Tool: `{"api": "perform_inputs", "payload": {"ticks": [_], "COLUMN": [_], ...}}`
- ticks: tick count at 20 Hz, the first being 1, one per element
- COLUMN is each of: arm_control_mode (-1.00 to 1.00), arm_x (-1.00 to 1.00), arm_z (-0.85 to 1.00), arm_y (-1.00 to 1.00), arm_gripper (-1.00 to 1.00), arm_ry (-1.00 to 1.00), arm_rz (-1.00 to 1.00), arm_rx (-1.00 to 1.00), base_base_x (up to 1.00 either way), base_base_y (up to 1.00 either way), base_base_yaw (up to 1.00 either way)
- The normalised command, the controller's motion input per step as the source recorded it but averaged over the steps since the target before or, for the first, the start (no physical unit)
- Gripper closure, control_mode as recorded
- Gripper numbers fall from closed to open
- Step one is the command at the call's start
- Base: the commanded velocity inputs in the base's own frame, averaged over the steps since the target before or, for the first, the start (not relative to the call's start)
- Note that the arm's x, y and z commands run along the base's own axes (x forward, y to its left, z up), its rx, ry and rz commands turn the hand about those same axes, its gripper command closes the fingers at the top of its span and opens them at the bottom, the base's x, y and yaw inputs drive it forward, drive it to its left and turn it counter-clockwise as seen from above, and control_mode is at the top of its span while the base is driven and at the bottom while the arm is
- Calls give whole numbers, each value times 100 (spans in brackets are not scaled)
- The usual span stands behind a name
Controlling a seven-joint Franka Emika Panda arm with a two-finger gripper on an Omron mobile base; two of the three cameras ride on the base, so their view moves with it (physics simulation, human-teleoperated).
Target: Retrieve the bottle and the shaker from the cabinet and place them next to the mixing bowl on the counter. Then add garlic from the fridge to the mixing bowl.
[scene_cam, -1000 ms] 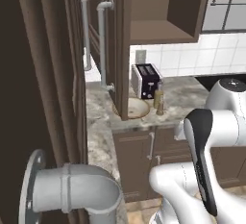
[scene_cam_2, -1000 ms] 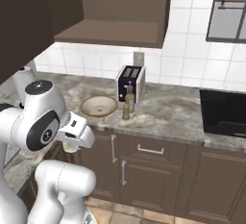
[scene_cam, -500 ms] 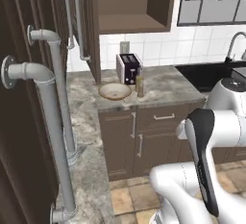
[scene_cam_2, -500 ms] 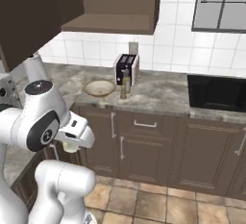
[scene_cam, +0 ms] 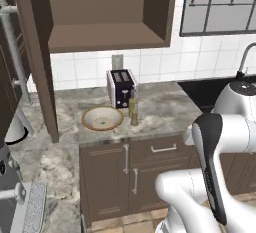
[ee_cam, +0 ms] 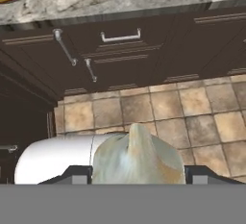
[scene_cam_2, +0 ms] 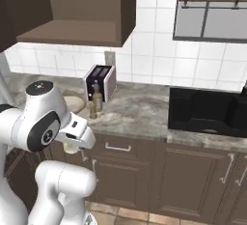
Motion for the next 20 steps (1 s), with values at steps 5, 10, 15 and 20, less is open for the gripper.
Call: {"api": "perform_inputs", "payload": {"ticks": [5,10,15,20], "arm_control_mode": [100,100,100,100], "arm_x": [0,0,0,0], "arm_z": [0,0,0,0], "arm_y": [0,0,0,0], "arm_gripper": [100,100,100,100], "arm_ry": [0,0,0,0], "arm_rz": [0,0,0,0], "arm_rx": [0,0,0,0], "base_base_x": [51,41,72,63], "base_base_y": [6,32,1,0], "base_base_yaw": [1,0,0,0]}}
